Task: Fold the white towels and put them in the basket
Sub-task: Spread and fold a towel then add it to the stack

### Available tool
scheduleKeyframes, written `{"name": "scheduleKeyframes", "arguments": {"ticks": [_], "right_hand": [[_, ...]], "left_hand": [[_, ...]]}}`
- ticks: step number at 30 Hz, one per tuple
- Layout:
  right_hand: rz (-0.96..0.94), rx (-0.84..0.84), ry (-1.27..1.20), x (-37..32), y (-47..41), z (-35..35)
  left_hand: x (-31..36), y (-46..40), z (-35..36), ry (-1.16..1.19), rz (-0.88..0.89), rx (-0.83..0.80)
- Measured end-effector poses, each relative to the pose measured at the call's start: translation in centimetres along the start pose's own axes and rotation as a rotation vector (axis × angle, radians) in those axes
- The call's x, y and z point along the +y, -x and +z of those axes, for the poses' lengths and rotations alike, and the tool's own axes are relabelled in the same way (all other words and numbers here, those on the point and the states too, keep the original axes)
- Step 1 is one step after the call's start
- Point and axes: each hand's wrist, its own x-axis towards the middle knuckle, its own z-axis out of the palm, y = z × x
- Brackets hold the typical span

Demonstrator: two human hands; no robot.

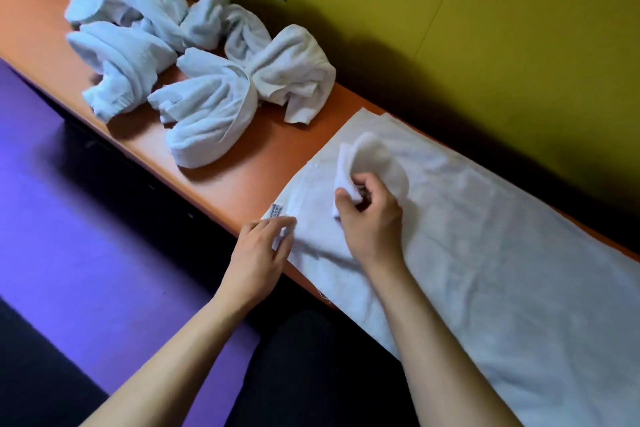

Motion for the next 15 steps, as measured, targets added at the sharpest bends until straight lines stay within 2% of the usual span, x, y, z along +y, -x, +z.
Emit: {"name": "scheduleKeyframes", "arguments": {"ticks": [5, 10, 12, 15], "right_hand": [[-0.026, -0.263, 0.299, 0.1, 1.6, 4.1], [-0.025, -0.383, 0.218, 0.8, 2.4, 3.8], [-0.074, -0.289, 0.211, 1.0, 2.2, 2.7], [-0.002, 0.051, 0.23, 2.3, 1.4, 0.5]], "left_hand": [[-0.5, -0.3, -0.9, 0.141, -0.086, -0.046], [0.2, -0.9, -1.4, 0.219, -0.098, -0.051], [1.0, -1.5, -1.5, 0.267, -0.151, -0.018], [2.6, -2.9, -1.4, 0.225, -0.305, -0.007]]}}
